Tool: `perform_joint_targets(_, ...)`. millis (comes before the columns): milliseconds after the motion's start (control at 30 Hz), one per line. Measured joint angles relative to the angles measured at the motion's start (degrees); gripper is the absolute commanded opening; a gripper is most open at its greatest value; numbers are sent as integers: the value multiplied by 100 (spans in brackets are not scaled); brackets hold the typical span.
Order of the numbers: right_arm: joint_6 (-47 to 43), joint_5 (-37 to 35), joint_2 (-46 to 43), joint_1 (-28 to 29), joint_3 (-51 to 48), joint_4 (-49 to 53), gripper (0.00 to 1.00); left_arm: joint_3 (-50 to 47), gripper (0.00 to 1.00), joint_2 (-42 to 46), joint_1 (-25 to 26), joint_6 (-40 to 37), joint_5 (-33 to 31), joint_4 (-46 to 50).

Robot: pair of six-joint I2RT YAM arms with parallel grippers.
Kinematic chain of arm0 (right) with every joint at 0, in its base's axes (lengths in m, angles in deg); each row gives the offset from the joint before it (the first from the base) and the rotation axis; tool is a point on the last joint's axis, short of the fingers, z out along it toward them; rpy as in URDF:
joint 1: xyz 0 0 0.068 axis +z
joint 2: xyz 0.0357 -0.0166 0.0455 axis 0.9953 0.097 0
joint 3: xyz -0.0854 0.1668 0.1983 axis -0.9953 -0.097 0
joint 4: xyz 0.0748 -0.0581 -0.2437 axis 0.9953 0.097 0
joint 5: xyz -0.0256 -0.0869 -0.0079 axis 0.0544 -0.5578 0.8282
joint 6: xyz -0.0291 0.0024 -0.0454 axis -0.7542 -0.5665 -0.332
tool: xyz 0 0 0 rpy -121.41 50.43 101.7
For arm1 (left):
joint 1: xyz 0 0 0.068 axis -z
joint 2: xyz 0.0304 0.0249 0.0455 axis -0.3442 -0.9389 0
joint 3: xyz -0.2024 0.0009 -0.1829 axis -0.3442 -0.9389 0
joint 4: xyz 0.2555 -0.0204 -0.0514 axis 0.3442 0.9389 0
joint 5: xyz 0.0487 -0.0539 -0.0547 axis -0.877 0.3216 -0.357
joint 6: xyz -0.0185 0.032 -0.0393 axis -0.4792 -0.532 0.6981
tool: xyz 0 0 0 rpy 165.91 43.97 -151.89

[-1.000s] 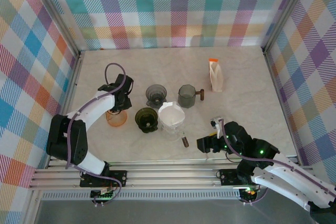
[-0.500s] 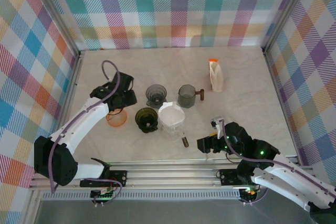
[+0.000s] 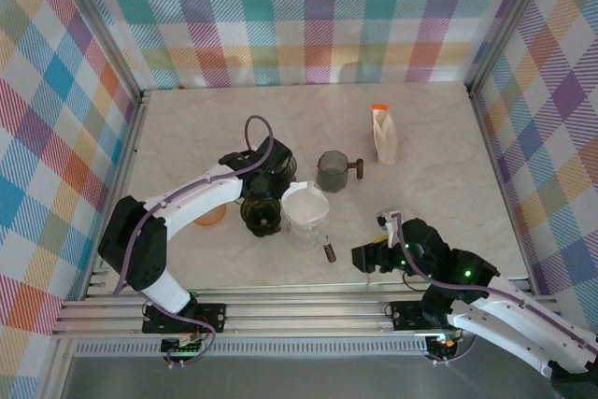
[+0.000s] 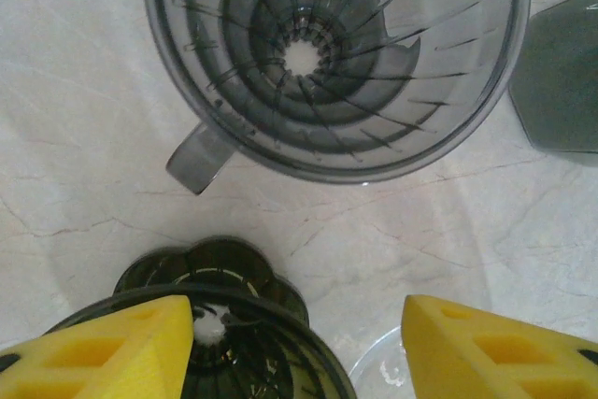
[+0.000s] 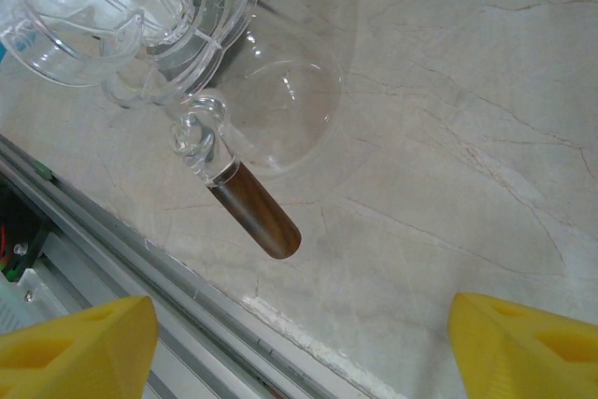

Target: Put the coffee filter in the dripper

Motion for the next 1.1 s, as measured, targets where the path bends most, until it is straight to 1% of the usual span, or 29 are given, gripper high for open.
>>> perform_joint_targets(200,4,-4,2,0,-24,-2,81,42,47,-144,7,-22,-221,142)
perform_joint_targets(333,4,-20,2,0,-24,0,81,48,45,-181,7,-46,-393,256)
perform_joint_targets(467,2,-20,2,0,-24,0,81,20,43,-181,7,-50,-417,378)
perform_joint_targets(667,2,-17,2,0,-24,0,81,-229,43,13,-22,-52,-511,479)
perform_joint_targets(867,2,-13,0,0,-24,-2,81,-638,44,579,-59,-46,-514,732)
perform_joint_targets(1100,2,116,87,0,-48,-129,84,-890,49,1082,-61,-7,-507,852)
